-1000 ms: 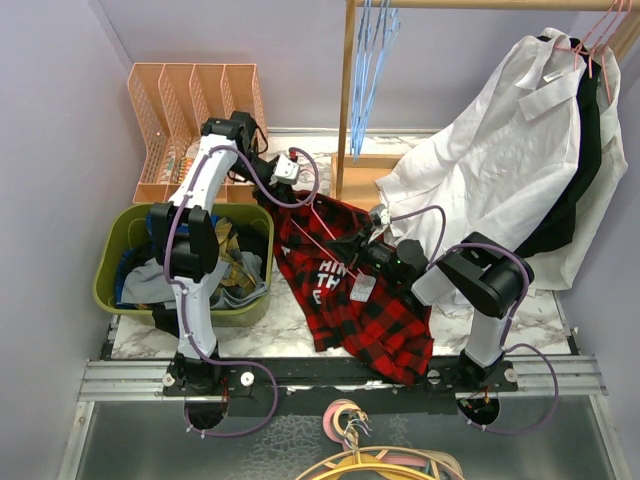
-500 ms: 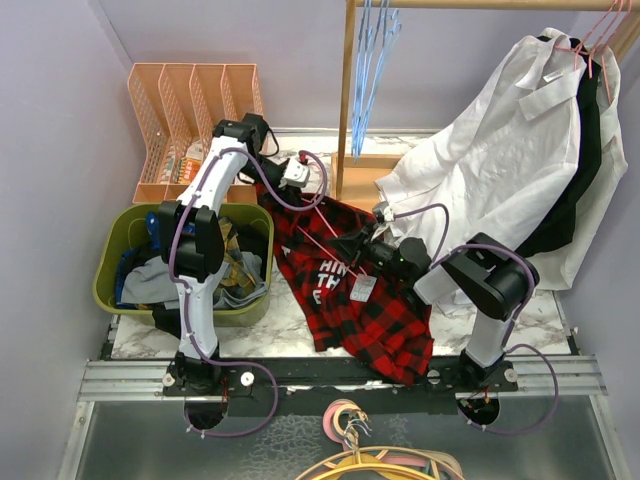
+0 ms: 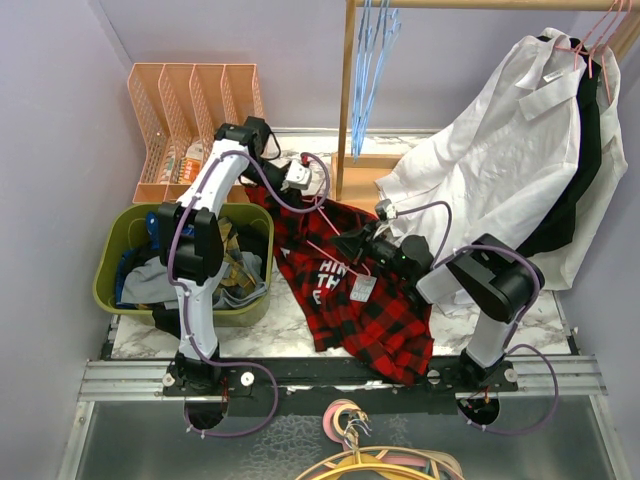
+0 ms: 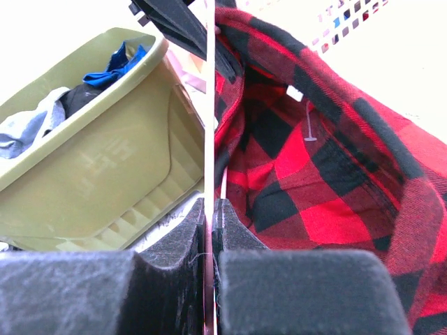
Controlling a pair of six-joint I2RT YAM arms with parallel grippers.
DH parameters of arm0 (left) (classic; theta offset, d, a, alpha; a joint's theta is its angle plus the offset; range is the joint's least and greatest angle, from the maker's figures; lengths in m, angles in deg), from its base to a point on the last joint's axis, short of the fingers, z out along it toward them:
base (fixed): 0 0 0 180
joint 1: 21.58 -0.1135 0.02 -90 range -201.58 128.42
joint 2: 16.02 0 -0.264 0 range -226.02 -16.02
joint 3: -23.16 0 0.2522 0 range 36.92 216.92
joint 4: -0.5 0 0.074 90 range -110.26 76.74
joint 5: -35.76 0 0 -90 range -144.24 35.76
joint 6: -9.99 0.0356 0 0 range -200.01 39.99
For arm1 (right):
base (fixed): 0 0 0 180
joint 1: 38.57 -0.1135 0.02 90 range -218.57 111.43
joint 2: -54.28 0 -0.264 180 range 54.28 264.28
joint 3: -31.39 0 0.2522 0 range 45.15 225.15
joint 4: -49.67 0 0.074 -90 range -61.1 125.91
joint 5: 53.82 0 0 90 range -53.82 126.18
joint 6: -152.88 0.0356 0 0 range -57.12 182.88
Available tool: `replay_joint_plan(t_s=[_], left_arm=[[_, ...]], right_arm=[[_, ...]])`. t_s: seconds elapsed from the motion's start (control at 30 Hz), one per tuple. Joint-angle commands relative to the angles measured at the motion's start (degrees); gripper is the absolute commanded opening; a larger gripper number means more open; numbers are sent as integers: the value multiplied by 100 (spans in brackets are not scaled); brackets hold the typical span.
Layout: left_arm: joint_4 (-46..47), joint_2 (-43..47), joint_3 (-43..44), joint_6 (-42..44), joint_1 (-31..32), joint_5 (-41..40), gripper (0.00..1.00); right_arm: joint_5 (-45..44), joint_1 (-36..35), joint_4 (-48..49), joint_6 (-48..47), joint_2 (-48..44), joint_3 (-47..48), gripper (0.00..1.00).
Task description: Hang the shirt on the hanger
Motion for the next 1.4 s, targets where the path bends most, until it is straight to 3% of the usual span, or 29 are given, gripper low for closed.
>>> replay_joint_plan(t_s=[0.0,0.2,0.27,0.33,0.53,0.57,0.67,0.73,0.9,1.07,1.23,1.3,1.37], left_arm=[[-315,171,25,-615,283,257,27],[-22,313,-138,-1014,376,282,30],[229,408,-298,-1246,426,251,23],[432,540,-450,-1350,488,187,1],[673,698,-501,-1623,518,-40,0],[735,781,-487,-1713,516,-57,0],[1359,1325,-835,-2010,518,-90,0],[1812,1764,-1153,-2219,516,-46,0],[1785,1872,-882,-2825,593,172,0],[1658,1929,-751,-3270,850,50,0],[1884,2084,-745,-3727,976,-405,0],[1995,2146,-762,-3948,1051,-538,0],[2060,2201,-755,-4181,1152,-672,0]], right_arm=[[-127,41,667,-56,-365,214,1],[7,41,330,-49,-414,431,1],[26,41,277,-3,-412,473,1],[37,41,277,14,-404,489,1],[-24,41,124,-150,-671,384,3],[-43,41,-77,-229,-840,368,13],[-359,41,-1048,-472,-1878,248,99],[-745,41,-1892,-736,-2704,129,99],[-1975,41,-4288,-1190,-5040,-146,99],[-3212,41,-6876,-387,-7240,-405,99],[-2738,41,-7746,300,-9245,-1394,99],[-2738,43,-8054,542,-9494,-1580,99],[-2745,42,-8204,711,-9268,-1593,91]])
